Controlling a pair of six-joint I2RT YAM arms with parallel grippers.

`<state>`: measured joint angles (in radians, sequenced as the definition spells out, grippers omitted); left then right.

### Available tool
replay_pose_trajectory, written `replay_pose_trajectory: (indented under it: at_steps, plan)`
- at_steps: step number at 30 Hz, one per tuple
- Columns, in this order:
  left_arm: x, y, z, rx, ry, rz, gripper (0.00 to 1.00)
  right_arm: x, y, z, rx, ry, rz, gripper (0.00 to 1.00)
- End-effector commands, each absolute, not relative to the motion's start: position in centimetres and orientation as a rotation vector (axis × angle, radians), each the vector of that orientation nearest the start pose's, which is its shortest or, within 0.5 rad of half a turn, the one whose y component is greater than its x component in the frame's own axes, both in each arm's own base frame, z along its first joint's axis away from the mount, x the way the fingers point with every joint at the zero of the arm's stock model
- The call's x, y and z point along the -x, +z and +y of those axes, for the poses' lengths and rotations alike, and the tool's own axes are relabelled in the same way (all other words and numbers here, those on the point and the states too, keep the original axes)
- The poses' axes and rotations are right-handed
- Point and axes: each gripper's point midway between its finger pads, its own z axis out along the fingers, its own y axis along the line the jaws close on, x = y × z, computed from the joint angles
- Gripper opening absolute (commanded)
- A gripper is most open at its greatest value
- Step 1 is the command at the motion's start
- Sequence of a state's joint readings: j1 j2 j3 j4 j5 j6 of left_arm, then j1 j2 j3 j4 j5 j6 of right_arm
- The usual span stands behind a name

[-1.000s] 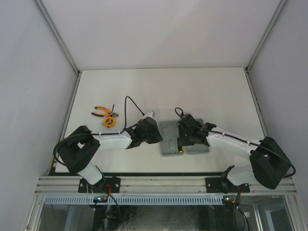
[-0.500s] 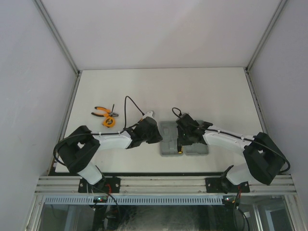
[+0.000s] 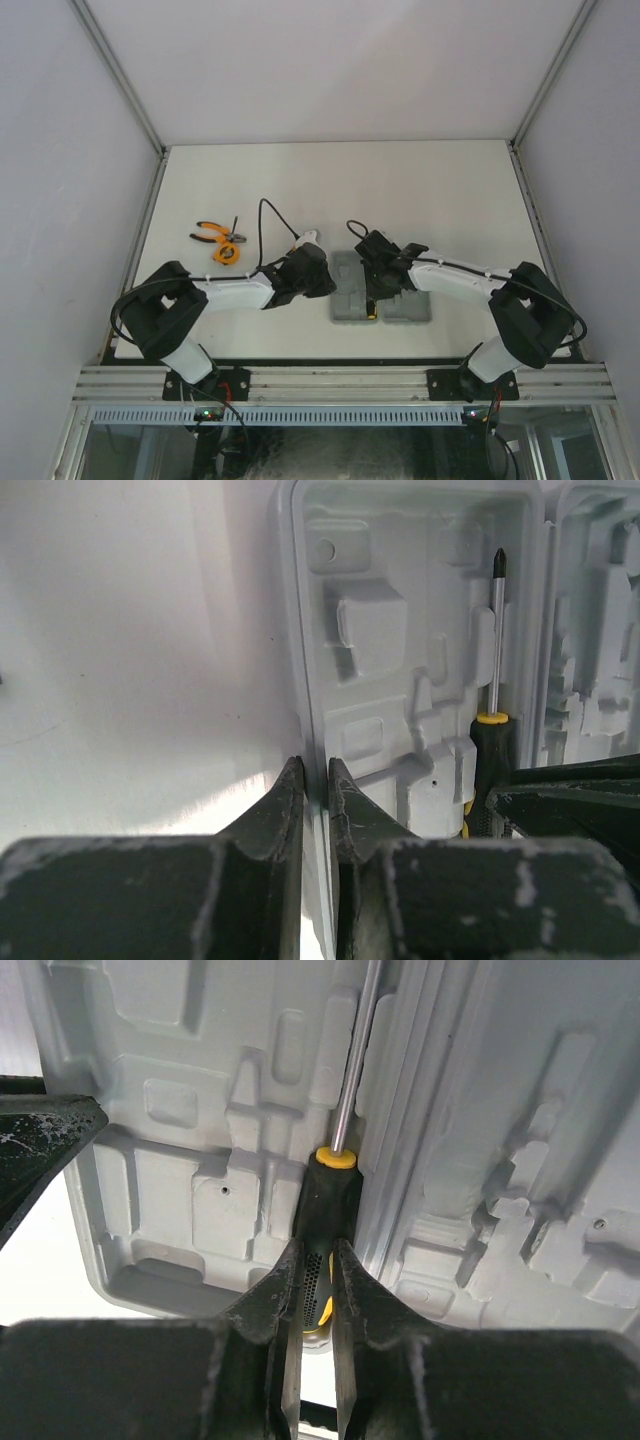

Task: Sort the tools into containers
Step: Place the screwdriver in the storage box.

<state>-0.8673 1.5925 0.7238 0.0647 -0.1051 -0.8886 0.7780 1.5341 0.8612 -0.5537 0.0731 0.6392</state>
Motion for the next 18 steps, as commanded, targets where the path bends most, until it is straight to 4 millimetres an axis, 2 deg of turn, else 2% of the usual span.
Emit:
replay_pose_trajectory:
  at_steps: [1,12,15,18]
  plan:
    - [-24.2,6.1,-33.3,0.022,-0.809,2.427,0.12,-15.5,-3.9,20.1,0.215,0.119,3.046,0.0]
    - [-23.0,6.1,-34.9,-0.025,-0.833,2.438,0.11,-13.0,-7.7,17.3,0.199,-0.075,3.173,0.0]
    - [-22.9,6.1,-34.8,-0.022,-0.832,2.438,0.11,-13.0,-7.5,16.8,0.188,-0.095,3.163,0.0]
    - [-22.9,6.2,-34.2,-0.015,-0.809,2.433,0.11,-14.3,-5.9,16.9,0.16,-0.034,3.112,0.0]
